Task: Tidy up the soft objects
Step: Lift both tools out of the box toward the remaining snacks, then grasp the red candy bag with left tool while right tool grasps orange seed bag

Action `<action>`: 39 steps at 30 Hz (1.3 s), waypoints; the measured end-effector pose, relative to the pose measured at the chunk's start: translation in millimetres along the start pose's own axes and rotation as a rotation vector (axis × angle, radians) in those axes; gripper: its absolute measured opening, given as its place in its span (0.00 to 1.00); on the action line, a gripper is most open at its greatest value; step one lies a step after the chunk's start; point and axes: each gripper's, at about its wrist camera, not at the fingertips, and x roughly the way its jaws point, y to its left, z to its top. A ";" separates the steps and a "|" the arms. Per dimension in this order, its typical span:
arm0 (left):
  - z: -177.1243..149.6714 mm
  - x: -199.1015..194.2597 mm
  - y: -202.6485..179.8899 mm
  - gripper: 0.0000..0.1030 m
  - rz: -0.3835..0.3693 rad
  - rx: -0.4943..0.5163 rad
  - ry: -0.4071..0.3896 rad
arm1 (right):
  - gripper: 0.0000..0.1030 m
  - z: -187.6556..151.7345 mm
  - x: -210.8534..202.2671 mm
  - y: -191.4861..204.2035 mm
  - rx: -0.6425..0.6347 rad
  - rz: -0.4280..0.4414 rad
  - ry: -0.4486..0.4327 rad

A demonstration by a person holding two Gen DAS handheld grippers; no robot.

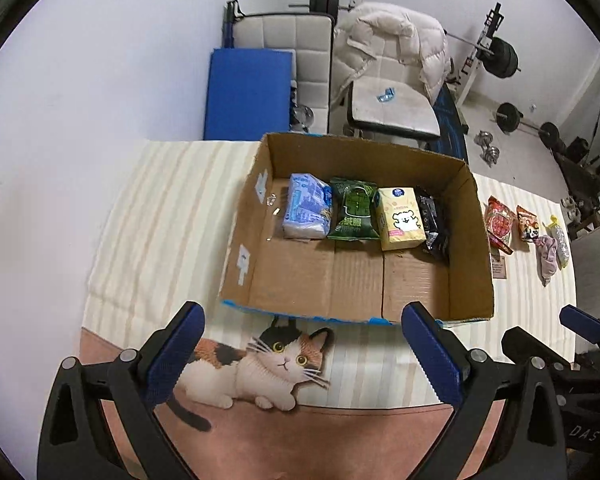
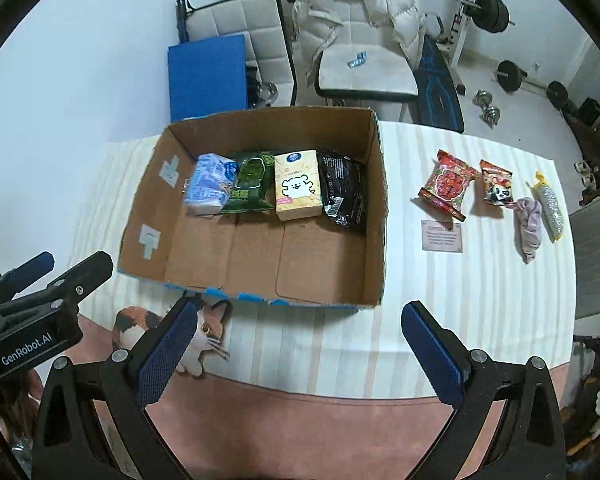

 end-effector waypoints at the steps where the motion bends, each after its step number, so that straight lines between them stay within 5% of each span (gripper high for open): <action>1: -1.4 -4.8 -0.1 0.98 0.002 -0.004 -0.007 | 1.00 -2.1 -3.9 0.9 -0.003 0.005 -0.005; 13: 7.4 -43.9 -33.3 0.98 -0.001 0.001 -0.103 | 1.00 -3.6 -38.6 -15.0 0.010 0.097 -0.050; 21: 46.2 -47.7 -133.9 0.98 -0.072 0.155 -0.155 | 1.00 23.0 -64.7 -118.1 0.141 0.052 -0.120; 24: 67.6 -25.7 -186.1 0.98 -0.124 0.217 -0.093 | 1.00 38.5 -65.7 -173.3 0.196 0.013 -0.121; 28: 100.7 39.5 -266.4 0.98 -0.190 0.331 0.088 | 1.00 65.3 -47.5 -247.6 0.263 0.054 -0.098; 32: 124.0 117.5 -329.3 0.96 -0.182 0.390 0.254 | 1.00 98.7 14.5 -318.1 0.355 0.142 0.017; 39: 146.0 233.3 -385.9 0.82 -0.122 0.465 0.475 | 0.94 134.8 151.4 -377.4 0.400 0.117 0.253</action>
